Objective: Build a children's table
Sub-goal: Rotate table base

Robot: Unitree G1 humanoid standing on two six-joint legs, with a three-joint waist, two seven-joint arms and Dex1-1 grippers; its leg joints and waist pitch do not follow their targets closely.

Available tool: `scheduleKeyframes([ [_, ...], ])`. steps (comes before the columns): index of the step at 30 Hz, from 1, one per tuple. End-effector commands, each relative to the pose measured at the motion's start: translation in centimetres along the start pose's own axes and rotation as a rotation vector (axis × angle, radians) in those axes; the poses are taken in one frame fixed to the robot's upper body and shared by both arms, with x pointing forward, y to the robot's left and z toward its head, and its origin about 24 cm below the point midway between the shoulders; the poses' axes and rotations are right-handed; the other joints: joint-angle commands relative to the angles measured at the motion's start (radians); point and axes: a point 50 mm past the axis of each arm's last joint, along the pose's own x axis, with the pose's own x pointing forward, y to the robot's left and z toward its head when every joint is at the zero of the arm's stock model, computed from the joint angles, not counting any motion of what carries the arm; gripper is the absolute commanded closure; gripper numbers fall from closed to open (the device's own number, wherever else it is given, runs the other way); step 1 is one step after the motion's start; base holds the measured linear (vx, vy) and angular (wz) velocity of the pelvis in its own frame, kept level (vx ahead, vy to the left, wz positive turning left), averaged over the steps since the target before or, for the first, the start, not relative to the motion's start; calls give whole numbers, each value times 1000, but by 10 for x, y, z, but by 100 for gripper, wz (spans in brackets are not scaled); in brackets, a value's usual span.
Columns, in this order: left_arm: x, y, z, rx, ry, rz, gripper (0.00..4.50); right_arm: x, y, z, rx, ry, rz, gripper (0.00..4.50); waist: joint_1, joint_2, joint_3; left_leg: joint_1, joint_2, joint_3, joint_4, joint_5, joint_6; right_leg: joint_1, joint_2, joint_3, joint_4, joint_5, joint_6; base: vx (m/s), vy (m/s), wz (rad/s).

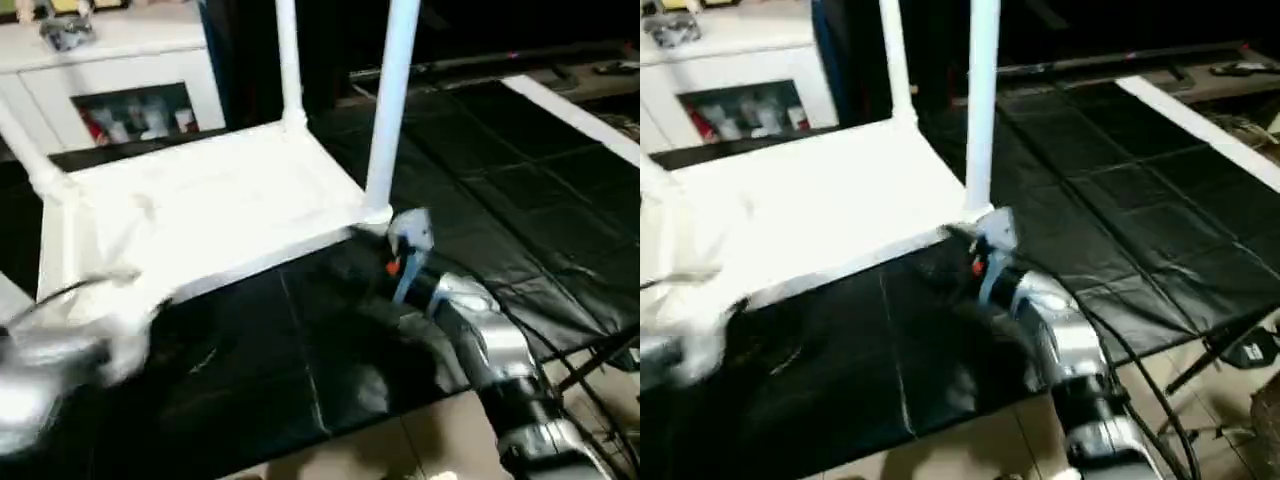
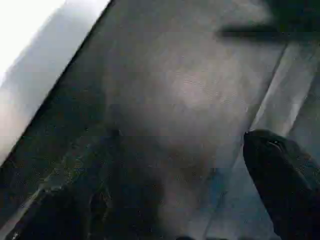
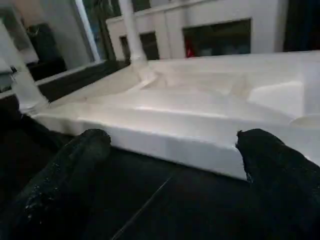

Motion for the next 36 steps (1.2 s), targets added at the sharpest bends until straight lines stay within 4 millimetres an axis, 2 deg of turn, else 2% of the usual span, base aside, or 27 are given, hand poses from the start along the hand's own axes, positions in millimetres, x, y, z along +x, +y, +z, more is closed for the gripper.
scheduleKeyframes([
  [1, -4, 6, 5, 4, -11, 61, 0, 1, 0, -2, -6, 26, -17, 0, -3, 20, -58, 13, 20, -4, -82, -294, 23, 43, -48, 50, -71, -329, -195, 0, 0, 0],
  [2, -4, 8, 7, -3, -16, 84, 0, 1, -1, -3, -4, 33, -34, 0, -1, 20, -56, 19, 19, -4, -83, -321, 10, 40, -49, 51, -75, -359, -187, 0, 0, 0],
  [3, -4, 8, 7, -4, -18, 88, 0, 1, -1, -3, -4, 35, -38, 0, -2, 21, -54, 20, 20, -5, -84, -335, 3, 39, -49, 51, -76, -374, -182, 0, 0, 0],
  [5, -5, 5, 10, -11, -25, 72, 0, 1, -1, -4, -2, 42, -68, 0, -3, 21, -52, 20, 19, -10, -89, -367, -13, 44, -51, 51, -79, -407, -165, 0, 0, 0],
  [8, -10, 2, 9, -27, -16, 39, 0, 0, -1, -5, -2, 47, -80, 0, -5, 20, -57, 14, 18, -12, -88, -342, -11, 49, -54, 53, -75, -380, -166, 0, 0, 0],
  [10, -32, -2, -3, -57, 72, -18, 0, -3, 3, -8, 13, 50, -54, 0, -7, 16, -58, 8, 17, -12, -87, -319, -3, 53, -55, 53, -71, -359, -170, 0, 0, 0],
  [11, -41, -3, -7, -75, 103, -29, 0, -4, 4, -9, 18, 51, -43, 0, -13, 17, -56, -2, 18, -16, -91, -311, 5, 57, -53, 51, -67, -355, -166, 0, 0, 0],
  [12, -45, -2, -9, -85, 116, -31, 0, -5, 5, -9, 20, 51, -38, 0, -15, 17, -55, -3, 18, -16, -91, -312, 9, 56, -52, 51, -68, -364, -160, 0, 0, 0],
  [13, -51, 0, -11, -103, 130, -22, 0, -5, 5, -9, 20, 52, -35, 0, -17, 18, -55, 10, 16, -12, -88, -323, 13, 45, -48, 53, -75, -378, -163, 0, 0, 0],
  [14, -59, 2, -13, -116, 146, -6, 0, -6, 6, -10, 22, 53, -33, 0, -15, 15, -59, 11, 15, -11, -85, -291, 14, 49, -49, 55, -71, -338, -180, 0, 0, 0],
  [15, -67, 5, -15, -130, 165, 13, 0, -6, 6, -10, 24, 53, -27, 0, -13, 18, -59, 10, 16, -11, -84, -276, 17, 48, -49, 56, -67, -314, -190, 0, 0, 0],
  [16, -79, 9, -16, -145, 188, 39, 0, -6, 8, -10, 26, 57, -14, 0, -14, 17, -53, 8, 16, -11, -87, -296, 22, 49, -46, 53, -69, -328, -189, 0, 0, 0],
  [17, -79, 9, -16, -145, 188, 39, 0, -6, 8, -10, 26, 57, -14, 0, -14, 18, -54, 11, 16, -11, -87, -301, 23, 47, -47, 53, -70, -339, -186, 0, 0, 0],
  [19, -99, 16, -17, -173, 223, 91, 0, -6, 11, -11, 33, 61, 3, 0, -12, 21, -53, 15, 18, -12, -88, -314, 17, 45, -47, 54, -70, -346, -184, 0, 0, 0],
  [20, -107, 19, -17, -183, 246, 117, 0, -6, 12, -11, 34, 64, 13, 0, -12, 18, -51, 15, 18, -13, -90, -326, 17, 44, -47, 55, -71, -359, -180, 0, 0, 0],
  [21, -107, 19, -17, -183, 247, 117, 0, -6, 12, -11, 34, 64, 13, 0, -12, 19, -51, 16, 18, -13, -91, -333, 14, 44, -47, 56, -72, -367, -177, 0, 0, 0],
  [22, -126, 24, -17, -203, 303, 182, 0, -5, 15, -12, 33, 73, 37, 0, -10, 18, -49, 17, 19, -13, -92, -343, 13, 42, -48, 57, -74, -379, -174, 0, 0, 0],
  [27, -152, 40, -20, -220, 357, 332, 0, -4, 23, -12, 41, 72, 99, 0, -5, 18, -46, 22, 18, -14, -92, -370, 10, 38, -49, 59, -80, -413, -160, 0, 0, 0],
  [30, -161, 50, -15, -182, 323, 407, 0, -5, 25, -11, 39, 74, 118, 0, -1, 22, -48, 26, 20, -18, -95, -380, 5, 37, -51, 59, -82, -419, -152, 0, 0, 0],
  [33, -162, 61, -2, -109, 188, 467, 0, -5, 24, -12, 35, 75, 104, 0, 1, 24, -51, 23, 20, -19, -94, -366, -4, 40, -50, 59, -74, -359, -171, 0, 0, 0],
  [35, -159, 66, 8, -79, 66, 470, 0, -5, 22, -12, 30, 74, 91, 0, 5, 35, -53, 30, 20, -19, -93, -385, -22, 39, -51, 58, -74, -329, -186, 0, 0, 0],
  [36, -159, 67, 10, -79, 44, 469, 0, -5, 22, -12, 29, 74, 89, 0, 4, 33, -54, 25, 20, -20, -93, -381, -26, 44, -52, 58, -69, -311, -191, 0, 0, 0],
])
